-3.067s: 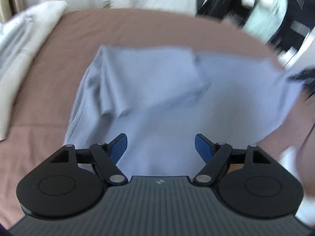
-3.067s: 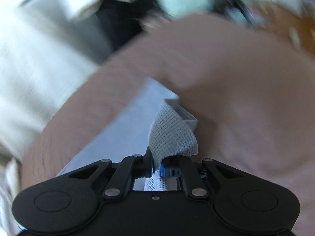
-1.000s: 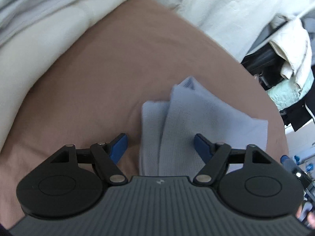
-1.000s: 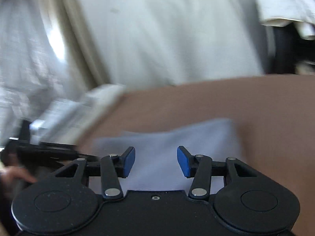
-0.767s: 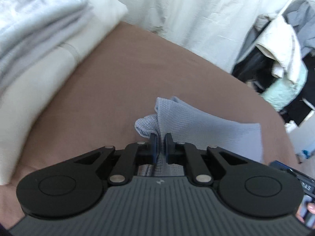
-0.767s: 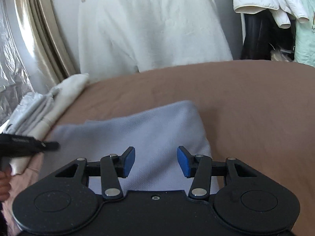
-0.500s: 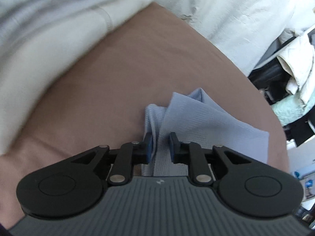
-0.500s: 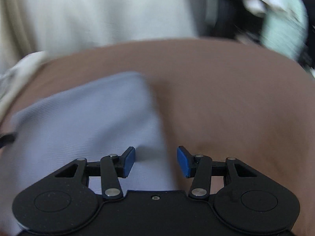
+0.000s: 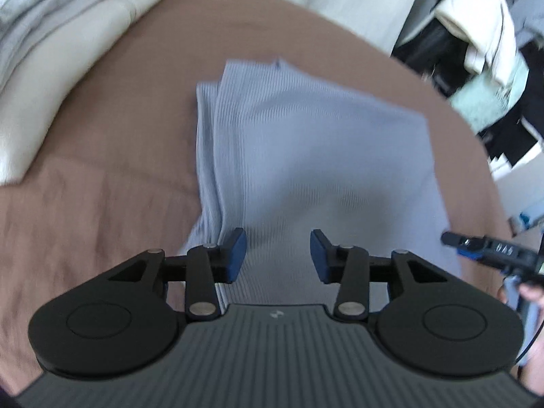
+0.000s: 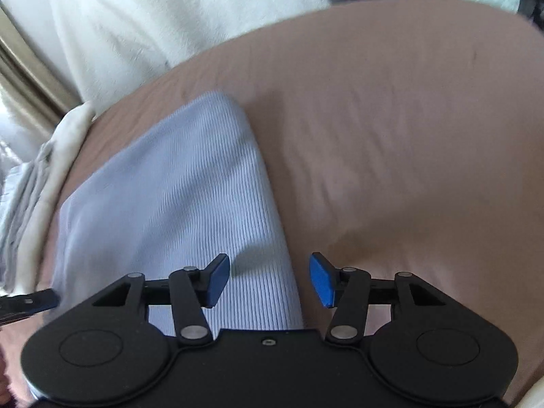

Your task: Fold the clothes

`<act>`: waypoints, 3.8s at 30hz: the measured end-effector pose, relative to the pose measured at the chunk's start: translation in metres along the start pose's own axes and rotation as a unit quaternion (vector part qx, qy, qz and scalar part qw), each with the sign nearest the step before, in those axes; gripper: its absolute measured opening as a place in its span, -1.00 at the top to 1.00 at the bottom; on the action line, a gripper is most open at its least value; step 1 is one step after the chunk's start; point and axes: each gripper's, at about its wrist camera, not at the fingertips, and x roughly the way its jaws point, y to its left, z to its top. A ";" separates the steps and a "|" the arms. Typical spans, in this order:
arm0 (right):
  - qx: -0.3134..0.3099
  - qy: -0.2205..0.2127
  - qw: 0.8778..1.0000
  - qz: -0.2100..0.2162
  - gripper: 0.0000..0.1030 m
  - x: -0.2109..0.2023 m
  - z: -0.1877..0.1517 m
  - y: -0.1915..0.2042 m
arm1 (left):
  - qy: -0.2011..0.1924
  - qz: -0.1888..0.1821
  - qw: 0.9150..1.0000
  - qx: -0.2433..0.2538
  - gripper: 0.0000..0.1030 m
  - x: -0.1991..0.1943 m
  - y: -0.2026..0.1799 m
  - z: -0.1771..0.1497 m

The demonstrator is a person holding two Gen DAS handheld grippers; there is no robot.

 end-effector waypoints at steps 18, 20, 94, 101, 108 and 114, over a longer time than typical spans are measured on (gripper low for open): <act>0.146 0.055 0.968 0.198 -0.37 0.003 -0.038 -0.065 | -0.136 -0.011 0.990 0.029 -0.20 -0.071 0.001 -0.023; 0.129 0.051 0.970 0.200 -0.38 0.008 -0.043 -0.059 | -0.136 -0.059 0.989 0.021 -0.20 -0.074 -0.001 -0.024; -0.189 -0.049 0.972 0.133 -0.11 0.040 -0.032 0.127 | -0.077 -0.013 0.996 -0.047 -0.76 0.040 0.072 0.110; -0.174 -0.021 0.976 0.131 -0.18 0.062 -0.037 0.136 | -0.114 -0.075 0.987 -0.091 0.62 0.049 0.094 0.104; -0.210 -0.018 0.971 0.112 -0.37 0.073 -0.053 0.157 | -0.109 -0.026 0.991 -0.073 0.64 0.049 0.094 0.099; -0.276 -0.153 0.949 0.014 -0.30 0.028 -0.066 0.184 | -0.098 -0.024 0.993 -0.059 0.65 0.040 0.095 0.093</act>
